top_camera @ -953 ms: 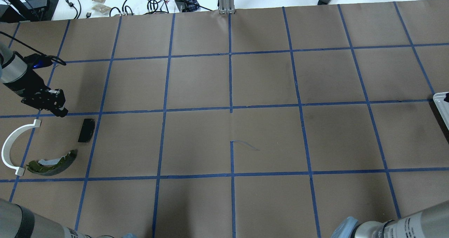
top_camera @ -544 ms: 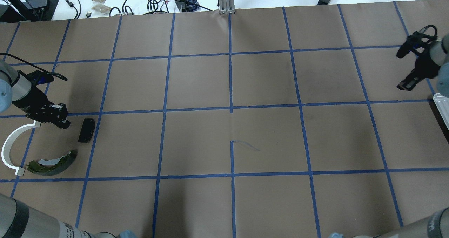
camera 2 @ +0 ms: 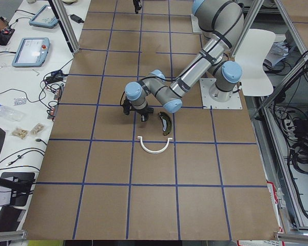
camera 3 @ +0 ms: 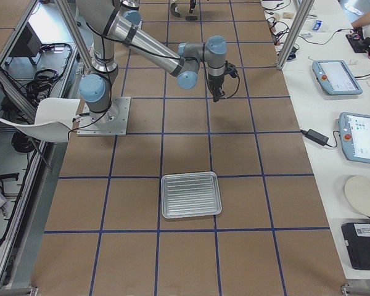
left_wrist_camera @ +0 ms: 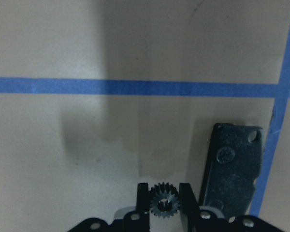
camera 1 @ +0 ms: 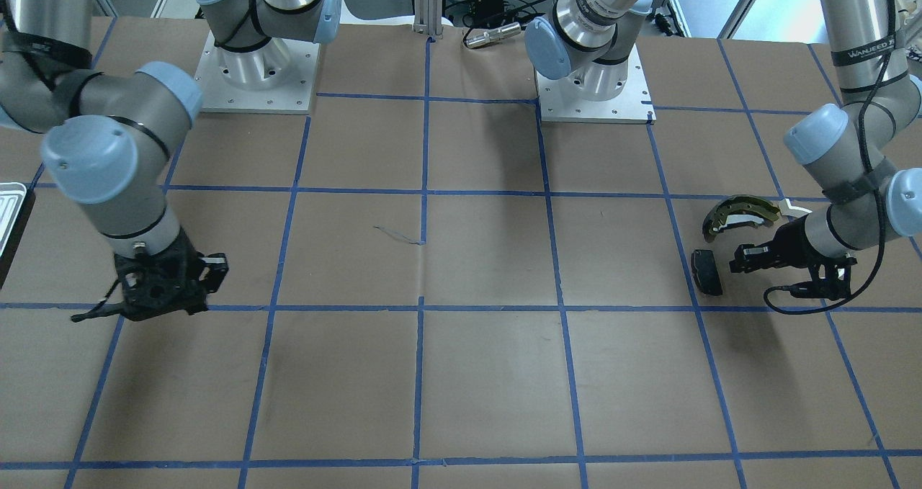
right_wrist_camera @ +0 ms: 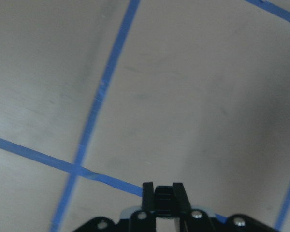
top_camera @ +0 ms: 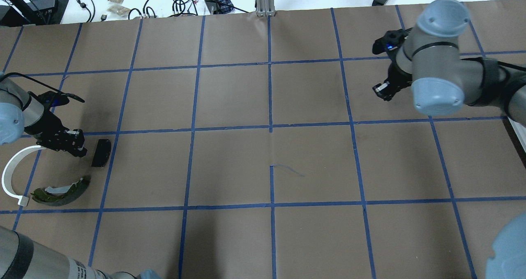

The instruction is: Place bearing gear from tray to pile

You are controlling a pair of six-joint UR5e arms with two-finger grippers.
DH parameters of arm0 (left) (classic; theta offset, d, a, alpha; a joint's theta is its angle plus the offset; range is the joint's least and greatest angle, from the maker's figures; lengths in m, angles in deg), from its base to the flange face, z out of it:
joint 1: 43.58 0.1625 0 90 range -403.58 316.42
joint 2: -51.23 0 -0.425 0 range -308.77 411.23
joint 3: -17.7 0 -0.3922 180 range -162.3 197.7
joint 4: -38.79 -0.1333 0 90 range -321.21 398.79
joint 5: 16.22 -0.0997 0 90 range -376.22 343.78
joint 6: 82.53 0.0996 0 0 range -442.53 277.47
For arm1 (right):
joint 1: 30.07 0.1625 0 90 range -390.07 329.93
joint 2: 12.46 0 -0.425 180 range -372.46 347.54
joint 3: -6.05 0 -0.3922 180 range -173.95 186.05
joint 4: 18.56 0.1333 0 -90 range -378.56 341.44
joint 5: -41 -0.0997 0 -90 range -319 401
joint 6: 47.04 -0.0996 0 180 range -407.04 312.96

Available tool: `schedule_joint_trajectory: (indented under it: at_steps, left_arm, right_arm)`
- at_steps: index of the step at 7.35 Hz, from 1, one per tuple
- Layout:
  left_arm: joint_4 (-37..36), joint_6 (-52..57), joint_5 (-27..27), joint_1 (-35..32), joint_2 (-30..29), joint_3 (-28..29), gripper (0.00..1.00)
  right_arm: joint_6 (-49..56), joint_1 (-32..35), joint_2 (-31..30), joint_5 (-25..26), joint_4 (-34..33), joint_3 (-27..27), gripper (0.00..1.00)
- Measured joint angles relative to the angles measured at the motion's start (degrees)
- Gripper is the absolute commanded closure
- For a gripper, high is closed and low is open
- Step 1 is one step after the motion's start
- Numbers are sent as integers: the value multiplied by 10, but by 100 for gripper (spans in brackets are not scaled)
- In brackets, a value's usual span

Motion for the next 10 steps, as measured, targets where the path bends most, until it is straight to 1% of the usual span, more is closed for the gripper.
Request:
schedule_joint_trajectory:
  at_steps: [1,2,3,4,5,6,7,8,9,10]
  left_arm:
    - [-1,1,-16,0,-1,0,86]
    - [-2,1,-27,0,-3,0,61]
    - [-2,0,-32,0,-5,1,1]
    - [-3,-1,-33,0,-8,2,0]
    - [-3,-4,-33,-2,-8,4,0]
    - [-2,-5,-32,-9,-3,5,0]
    - [4,-10,-32,-26,7,9,0]
    - [22,-31,-32,-54,20,22,0]
    - [57,-69,-31,-88,34,46,0]
    - [86,-100,-27,-124,47,71,0]
  right_arm:
    - [-110,55,4,-3,0,1,100]
    - [-213,110,14,-7,-2,1,100]
    - [-307,172,30,-10,-15,3,100]
    - [-394,228,51,-10,-38,11,100]
    - [-468,275,74,-10,-53,24,93]
    - [-520,310,92,-11,-64,34,76]
    - [-559,330,105,-14,-76,38,1]
    - [-580,339,111,-18,-87,39,0]
    - [-587,338,113,-28,-92,41,0]
    - [-581,324,110,-56,-92,49,0]
